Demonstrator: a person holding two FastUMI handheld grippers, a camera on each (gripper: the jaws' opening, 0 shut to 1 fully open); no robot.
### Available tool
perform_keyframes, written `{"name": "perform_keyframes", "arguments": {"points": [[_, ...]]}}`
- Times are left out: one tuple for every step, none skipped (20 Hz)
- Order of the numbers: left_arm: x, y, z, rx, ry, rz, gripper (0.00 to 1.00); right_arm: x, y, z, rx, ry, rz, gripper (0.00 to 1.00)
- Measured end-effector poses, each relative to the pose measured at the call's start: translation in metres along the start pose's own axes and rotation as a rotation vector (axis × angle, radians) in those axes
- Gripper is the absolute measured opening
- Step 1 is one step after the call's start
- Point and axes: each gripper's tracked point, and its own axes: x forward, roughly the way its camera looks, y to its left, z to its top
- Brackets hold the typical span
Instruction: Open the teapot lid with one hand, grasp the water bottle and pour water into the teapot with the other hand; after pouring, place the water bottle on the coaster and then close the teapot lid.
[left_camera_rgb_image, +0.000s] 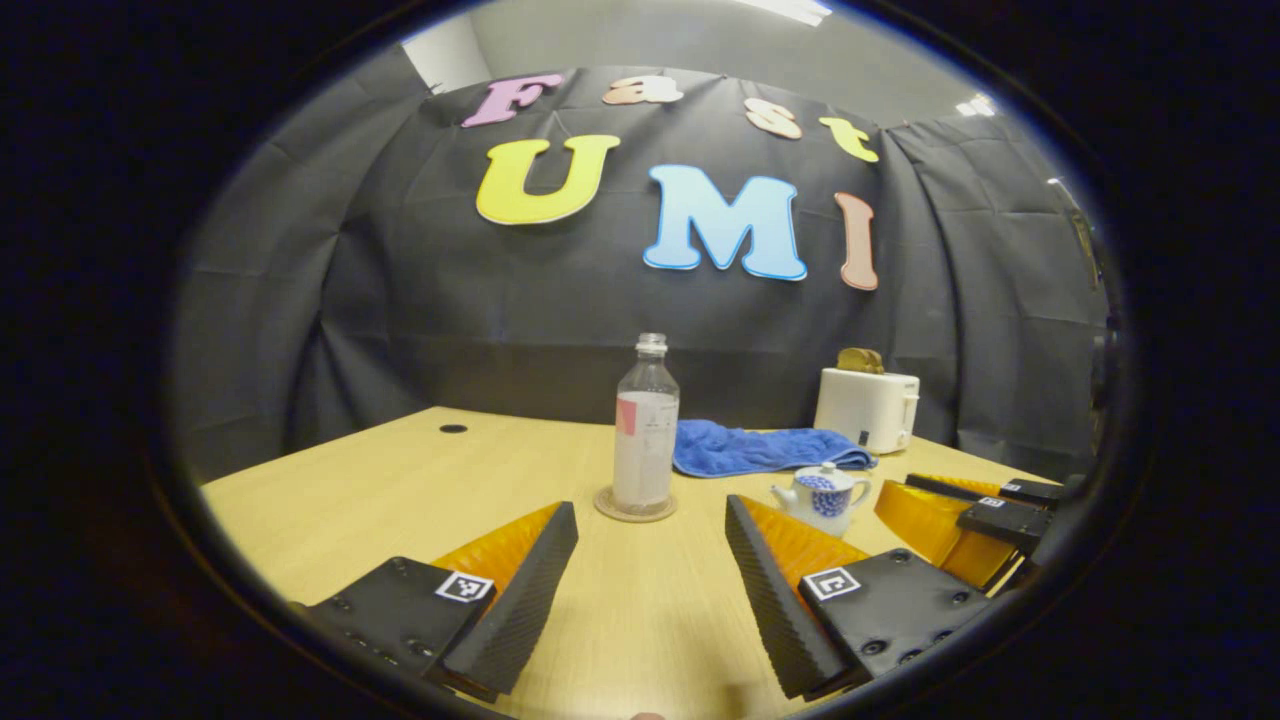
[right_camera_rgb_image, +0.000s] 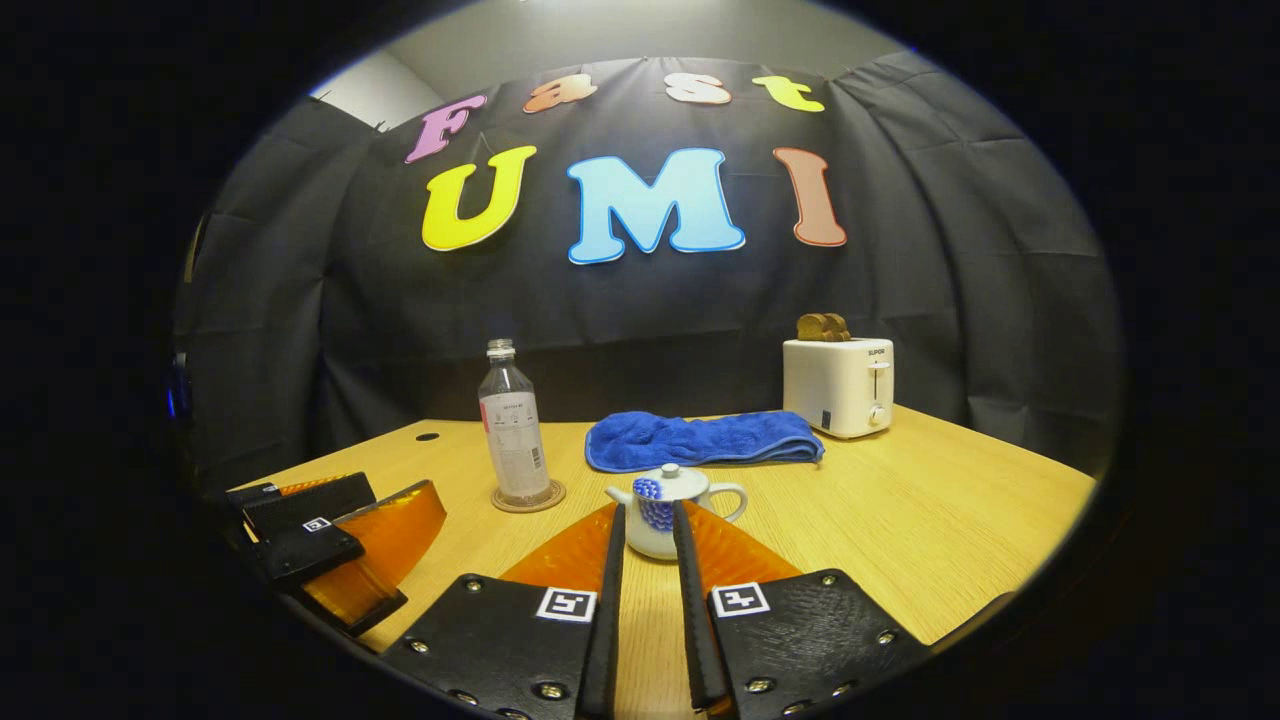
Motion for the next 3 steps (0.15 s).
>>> {"name": "perform_keyframes", "arguments": {"points": [[-0.0001, 0.0038, 0.0004, 0.002, -0.018, 0.014, 1.0, 0.0014, -0.0011, -0.0013, -0.008, -0.001, -0.004, 0.28], [-0.0005, 0.0052, 0.001, 0.005, -0.021, 0.025, 1.0, 0.0022, -0.0011, -0.0031, -0.015, 0.0, -0.007, 0.28], [-0.0008, 0.0071, 0.0002, 0.009, -0.024, 0.037, 1.0, 0.0018, -0.0016, -0.0027, -0.019, -0.004, -0.008, 0.28]]}}
